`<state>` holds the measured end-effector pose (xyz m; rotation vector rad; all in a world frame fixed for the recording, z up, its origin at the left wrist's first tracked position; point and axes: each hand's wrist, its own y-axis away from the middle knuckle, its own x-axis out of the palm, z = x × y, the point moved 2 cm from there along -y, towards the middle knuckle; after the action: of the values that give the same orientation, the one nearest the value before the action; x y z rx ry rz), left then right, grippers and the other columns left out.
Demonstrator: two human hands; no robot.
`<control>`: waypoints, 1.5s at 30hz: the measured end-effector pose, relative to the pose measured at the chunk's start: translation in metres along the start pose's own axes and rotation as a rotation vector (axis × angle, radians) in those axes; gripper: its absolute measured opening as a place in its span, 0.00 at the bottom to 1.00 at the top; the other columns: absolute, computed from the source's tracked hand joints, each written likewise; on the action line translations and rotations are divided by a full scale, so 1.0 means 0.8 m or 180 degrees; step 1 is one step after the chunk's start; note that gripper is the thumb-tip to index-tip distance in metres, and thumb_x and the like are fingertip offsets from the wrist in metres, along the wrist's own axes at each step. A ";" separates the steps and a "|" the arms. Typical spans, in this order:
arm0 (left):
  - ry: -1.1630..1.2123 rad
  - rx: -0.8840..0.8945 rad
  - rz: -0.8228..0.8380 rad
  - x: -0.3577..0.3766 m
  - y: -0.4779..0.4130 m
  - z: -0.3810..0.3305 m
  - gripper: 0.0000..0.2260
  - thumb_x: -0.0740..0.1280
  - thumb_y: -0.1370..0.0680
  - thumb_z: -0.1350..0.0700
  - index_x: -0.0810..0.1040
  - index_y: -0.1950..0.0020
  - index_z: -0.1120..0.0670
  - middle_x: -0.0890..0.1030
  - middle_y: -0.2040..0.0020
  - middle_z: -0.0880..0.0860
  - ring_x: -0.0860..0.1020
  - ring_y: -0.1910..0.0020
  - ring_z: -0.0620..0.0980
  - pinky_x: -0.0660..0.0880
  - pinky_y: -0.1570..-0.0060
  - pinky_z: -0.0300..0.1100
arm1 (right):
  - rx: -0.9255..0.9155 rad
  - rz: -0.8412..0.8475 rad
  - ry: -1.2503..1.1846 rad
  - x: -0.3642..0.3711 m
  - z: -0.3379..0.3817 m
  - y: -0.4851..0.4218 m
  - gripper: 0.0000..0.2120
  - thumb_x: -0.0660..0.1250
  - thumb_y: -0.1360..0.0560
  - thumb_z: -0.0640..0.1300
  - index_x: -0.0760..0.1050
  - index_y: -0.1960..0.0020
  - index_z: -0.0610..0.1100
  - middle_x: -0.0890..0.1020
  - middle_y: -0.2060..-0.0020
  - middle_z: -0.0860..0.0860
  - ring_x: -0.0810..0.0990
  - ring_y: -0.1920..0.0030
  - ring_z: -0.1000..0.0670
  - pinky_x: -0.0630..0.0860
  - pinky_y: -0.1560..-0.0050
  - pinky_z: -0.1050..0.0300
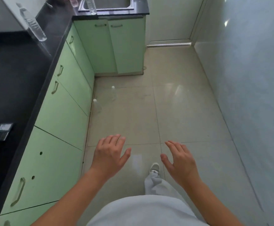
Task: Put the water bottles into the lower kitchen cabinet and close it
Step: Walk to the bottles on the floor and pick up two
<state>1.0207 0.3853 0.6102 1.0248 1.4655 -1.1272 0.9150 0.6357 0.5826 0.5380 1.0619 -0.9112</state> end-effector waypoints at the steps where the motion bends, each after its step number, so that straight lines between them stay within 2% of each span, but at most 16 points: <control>1: -0.0021 -0.0041 -0.0003 0.000 -0.020 0.007 0.22 0.60 0.21 0.42 0.81 0.41 0.57 0.83 0.42 0.56 0.81 0.46 0.58 0.76 0.47 0.52 | -0.0058 0.0060 -0.0020 0.001 0.000 -0.029 0.26 0.60 0.22 0.58 0.78 0.34 0.42 0.82 0.39 0.50 0.78 0.38 0.47 0.78 0.39 0.50; 6: -0.0177 -0.0616 -0.0018 -0.010 -0.096 0.048 0.23 0.59 0.21 0.41 0.82 0.41 0.56 0.83 0.42 0.56 0.81 0.46 0.58 0.75 0.49 0.51 | -0.0817 0.0236 0.0032 0.010 0.045 -0.183 0.25 0.61 0.23 0.58 0.80 0.36 0.43 0.83 0.41 0.50 0.80 0.41 0.46 0.79 0.42 0.51; 9: -0.0253 -0.1007 -0.0074 -0.019 -0.118 0.089 0.23 0.59 0.21 0.41 0.82 0.41 0.57 0.83 0.43 0.56 0.81 0.47 0.58 0.76 0.50 0.51 | -0.1216 0.0367 0.0055 0.019 0.087 -0.267 0.25 0.60 0.23 0.59 0.79 0.35 0.43 0.82 0.39 0.50 0.79 0.39 0.45 0.79 0.43 0.50; 14: -0.0336 -0.1437 0.0011 -0.005 -0.156 0.173 0.23 0.58 0.21 0.41 0.82 0.42 0.57 0.83 0.43 0.56 0.81 0.48 0.58 0.76 0.51 0.51 | -0.1722 0.0576 0.0101 0.049 0.147 -0.383 0.26 0.58 0.21 0.60 0.77 0.33 0.44 0.81 0.37 0.49 0.78 0.36 0.44 0.77 0.40 0.49; 21: -0.0114 -0.1452 0.0061 0.034 -0.279 0.287 0.24 0.57 0.21 0.41 0.82 0.42 0.57 0.83 0.45 0.56 0.82 0.50 0.57 0.77 0.54 0.51 | -0.1597 0.0825 0.0386 0.100 0.177 -0.520 0.27 0.58 0.22 0.60 0.77 0.32 0.45 0.81 0.36 0.49 0.77 0.35 0.44 0.76 0.38 0.49; 27: 0.0008 -0.1228 0.0032 0.042 -0.395 0.346 0.23 0.58 0.21 0.41 0.82 0.43 0.58 0.84 0.47 0.56 0.82 0.51 0.57 0.79 0.55 0.50 | -0.1226 0.0779 0.0366 0.105 0.192 -0.615 0.26 0.59 0.22 0.60 0.78 0.33 0.45 0.82 0.38 0.50 0.79 0.37 0.46 0.77 0.41 0.50; 31: 0.0038 -0.1303 -0.0025 0.046 -0.456 0.376 0.23 0.58 0.21 0.41 0.82 0.41 0.57 0.83 0.44 0.55 0.82 0.49 0.56 0.78 0.54 0.50 | -0.1219 0.0935 0.0339 0.114 0.197 -0.684 0.27 0.58 0.22 0.60 0.77 0.32 0.44 0.82 0.38 0.51 0.78 0.37 0.47 0.77 0.40 0.51; 35: 0.0065 -0.1630 0.0081 0.073 -0.498 0.403 0.23 0.57 0.20 0.41 0.81 0.40 0.57 0.83 0.42 0.55 0.81 0.47 0.56 0.77 0.51 0.50 | -0.1395 0.1222 0.0291 0.141 0.198 -0.763 0.28 0.57 0.22 0.60 0.77 0.32 0.44 0.81 0.38 0.50 0.78 0.37 0.46 0.77 0.39 0.50; 42: 0.0103 -0.2665 0.0595 0.114 -0.548 0.419 0.24 0.55 0.20 0.40 0.80 0.40 0.55 0.82 0.42 0.53 0.80 0.46 0.56 0.77 0.51 0.50 | -0.1978 0.1614 0.0125 0.183 0.211 -0.925 0.30 0.56 0.23 0.61 0.76 0.31 0.43 0.81 0.38 0.50 0.77 0.37 0.44 0.77 0.39 0.49; 45: 0.0195 -0.3078 0.0799 0.126 -0.570 0.423 0.24 0.54 0.20 0.40 0.80 0.41 0.56 0.83 0.43 0.54 0.81 0.48 0.57 0.77 0.52 0.50 | -0.2134 0.1934 0.0164 0.214 0.214 -0.985 0.28 0.60 0.21 0.59 0.74 0.29 0.43 0.80 0.36 0.48 0.75 0.35 0.44 0.73 0.36 0.49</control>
<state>0.6321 -0.0366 0.5486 0.5168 1.6004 -0.1265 0.3705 0.0193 0.5305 0.2841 1.0850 0.0103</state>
